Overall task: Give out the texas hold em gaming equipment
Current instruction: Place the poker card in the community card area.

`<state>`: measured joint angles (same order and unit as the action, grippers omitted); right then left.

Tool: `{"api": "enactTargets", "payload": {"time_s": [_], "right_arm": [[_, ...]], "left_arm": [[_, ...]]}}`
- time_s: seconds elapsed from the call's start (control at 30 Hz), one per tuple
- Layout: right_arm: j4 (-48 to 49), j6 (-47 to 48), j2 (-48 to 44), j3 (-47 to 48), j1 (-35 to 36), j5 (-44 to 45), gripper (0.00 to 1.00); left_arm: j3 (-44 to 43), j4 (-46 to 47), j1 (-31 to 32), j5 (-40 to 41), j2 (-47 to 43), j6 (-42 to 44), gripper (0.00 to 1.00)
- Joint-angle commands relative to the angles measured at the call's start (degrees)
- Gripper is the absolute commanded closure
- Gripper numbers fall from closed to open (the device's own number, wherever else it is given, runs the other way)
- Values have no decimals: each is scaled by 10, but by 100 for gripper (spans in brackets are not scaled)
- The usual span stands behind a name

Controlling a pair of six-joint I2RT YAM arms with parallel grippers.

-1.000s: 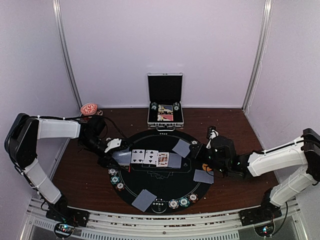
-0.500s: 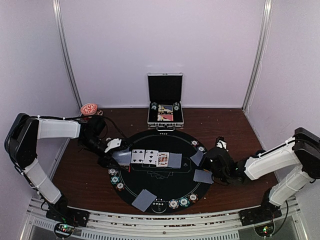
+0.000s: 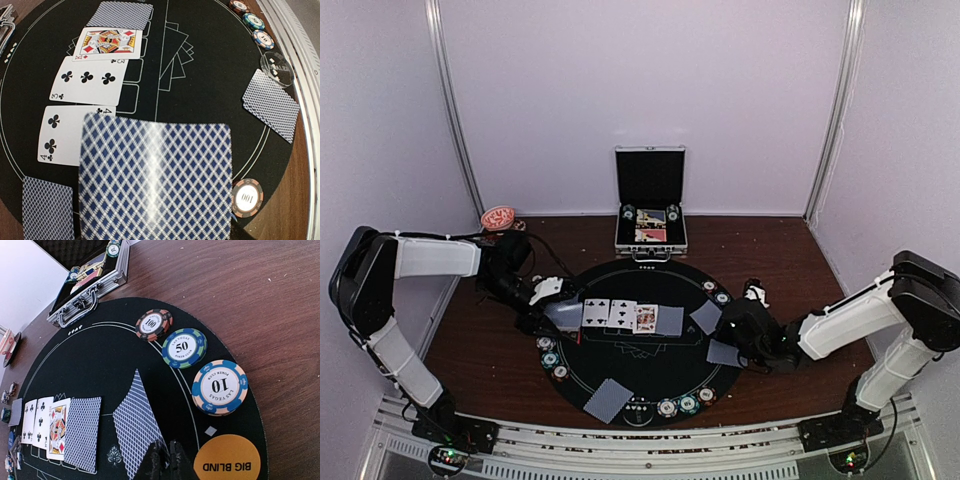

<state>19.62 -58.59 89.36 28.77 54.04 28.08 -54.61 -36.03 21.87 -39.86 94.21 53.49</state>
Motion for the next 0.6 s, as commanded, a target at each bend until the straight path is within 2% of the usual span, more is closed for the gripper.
{"api": "enactTargets", "payload": {"time_s": [0.0, 0.33, 0.57], "right_arm": [[-2, -9, -16, -2, 9, -8, 91], [30, -13, -14, -17, 19, -30, 89], [69, -12, -7, -28, 21, -48, 92]], "left_arm": [[-2, 4, 0, -12, 4, 5, 43], [-2, 4, 0, -11, 4, 5, 43], [-2, 4, 0, -11, 5, 5, 43]]}}
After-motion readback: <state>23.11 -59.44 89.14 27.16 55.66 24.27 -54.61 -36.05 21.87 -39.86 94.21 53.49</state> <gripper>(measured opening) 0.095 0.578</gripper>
